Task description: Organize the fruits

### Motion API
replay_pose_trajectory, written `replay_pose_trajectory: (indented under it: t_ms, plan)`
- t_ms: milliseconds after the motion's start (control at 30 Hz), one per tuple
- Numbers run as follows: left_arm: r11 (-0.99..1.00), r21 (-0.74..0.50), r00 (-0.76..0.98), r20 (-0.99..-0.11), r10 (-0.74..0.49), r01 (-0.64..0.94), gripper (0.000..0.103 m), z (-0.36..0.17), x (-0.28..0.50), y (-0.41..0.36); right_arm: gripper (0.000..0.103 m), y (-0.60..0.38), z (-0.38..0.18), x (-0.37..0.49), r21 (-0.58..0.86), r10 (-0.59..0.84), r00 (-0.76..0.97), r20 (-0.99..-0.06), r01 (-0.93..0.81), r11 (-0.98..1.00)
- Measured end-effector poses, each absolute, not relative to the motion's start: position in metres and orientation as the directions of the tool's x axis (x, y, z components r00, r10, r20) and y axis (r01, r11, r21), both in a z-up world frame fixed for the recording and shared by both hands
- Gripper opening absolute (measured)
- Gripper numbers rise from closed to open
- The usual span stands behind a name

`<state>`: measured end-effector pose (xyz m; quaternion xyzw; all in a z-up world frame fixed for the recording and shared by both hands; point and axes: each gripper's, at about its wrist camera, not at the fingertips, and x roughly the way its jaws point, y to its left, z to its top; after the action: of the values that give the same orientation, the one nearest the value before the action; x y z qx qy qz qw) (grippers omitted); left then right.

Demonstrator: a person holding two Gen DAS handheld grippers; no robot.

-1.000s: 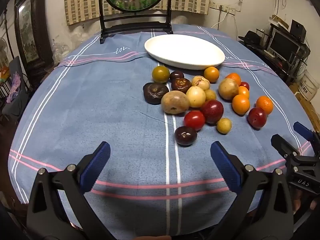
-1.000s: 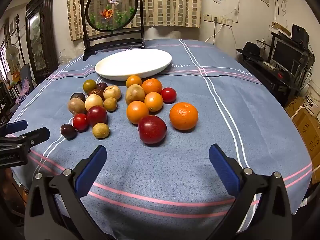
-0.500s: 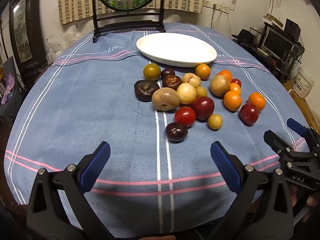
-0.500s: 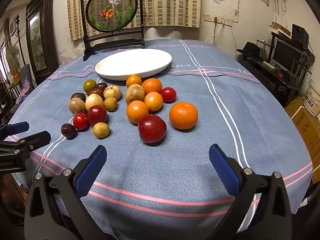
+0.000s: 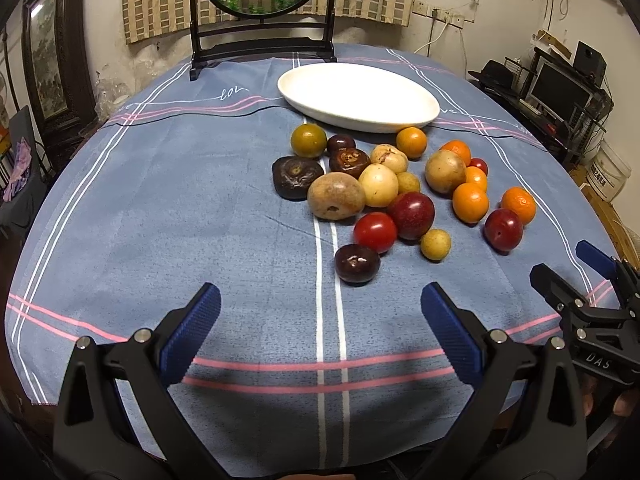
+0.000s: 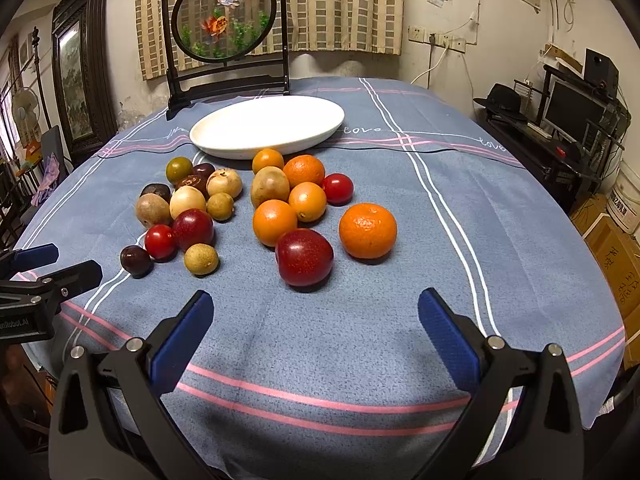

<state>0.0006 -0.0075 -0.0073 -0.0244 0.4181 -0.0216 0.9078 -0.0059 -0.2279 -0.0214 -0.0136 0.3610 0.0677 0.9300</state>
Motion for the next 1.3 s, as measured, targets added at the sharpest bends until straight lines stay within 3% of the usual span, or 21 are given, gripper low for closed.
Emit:
replay_pose_trajectory:
  t_ms: [1300]
  plan:
    - [0.998,-0.063,0.638,-0.768,-0.056,0.012,0.101,-0.0104,0.0012,-0.0078,0.102,-0.2236,-0.0271,-0.0029,0.027,0.122,0.724,-0.679,-0.142,0.990]
